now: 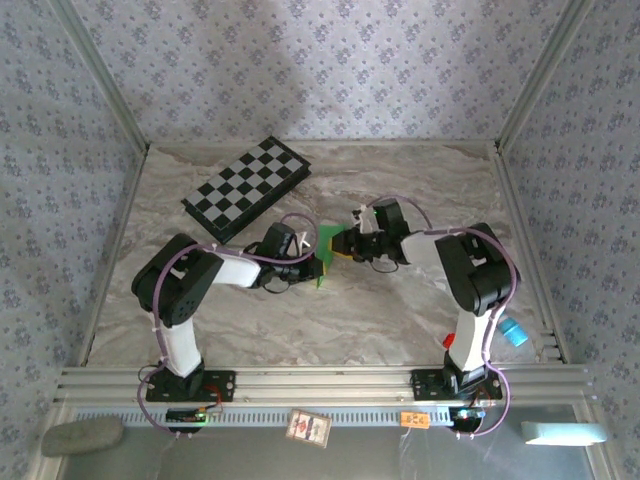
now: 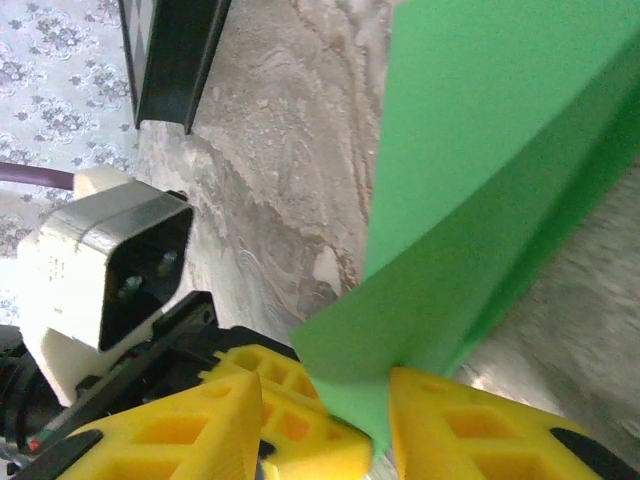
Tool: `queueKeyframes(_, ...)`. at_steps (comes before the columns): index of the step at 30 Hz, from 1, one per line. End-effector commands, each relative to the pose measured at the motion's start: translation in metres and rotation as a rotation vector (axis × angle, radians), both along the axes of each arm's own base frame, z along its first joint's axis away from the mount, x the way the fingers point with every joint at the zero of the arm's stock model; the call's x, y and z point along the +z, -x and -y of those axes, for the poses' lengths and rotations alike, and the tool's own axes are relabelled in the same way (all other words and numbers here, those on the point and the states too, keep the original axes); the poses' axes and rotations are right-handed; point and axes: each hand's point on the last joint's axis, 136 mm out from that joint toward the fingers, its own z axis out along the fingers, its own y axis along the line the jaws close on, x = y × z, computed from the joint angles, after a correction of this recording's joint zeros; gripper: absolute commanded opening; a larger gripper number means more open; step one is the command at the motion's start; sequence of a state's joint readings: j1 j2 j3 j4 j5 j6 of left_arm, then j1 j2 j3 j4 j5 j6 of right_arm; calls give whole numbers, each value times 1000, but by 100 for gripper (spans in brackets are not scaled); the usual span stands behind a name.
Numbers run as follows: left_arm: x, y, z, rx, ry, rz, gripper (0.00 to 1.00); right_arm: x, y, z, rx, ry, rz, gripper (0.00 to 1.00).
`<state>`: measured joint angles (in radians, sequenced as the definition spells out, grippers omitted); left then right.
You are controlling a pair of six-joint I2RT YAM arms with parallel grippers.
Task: Fold a paper plane with a square sheet of paper (pick it up from the middle)
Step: Fold the wing for the fifth time at the center of the table.
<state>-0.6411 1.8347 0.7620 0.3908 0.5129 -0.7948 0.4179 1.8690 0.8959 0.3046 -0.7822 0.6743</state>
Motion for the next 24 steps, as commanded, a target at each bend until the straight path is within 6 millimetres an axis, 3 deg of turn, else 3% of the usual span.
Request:
queueKeyframes(1, -9, 2, -4, 4, 2, -25, 0, 5, -2, -13, 60, -24, 38, 39)
queueKeyframes(15, -18, 3, -8, 20, -13, -42, 0, -2, -9, -27, 92, -40, 39, 36)
queueKeyframes(24, -19, 4, -10, 26, -10, -45, 0, 19, -9, 7, -9, -63, 136, 37)
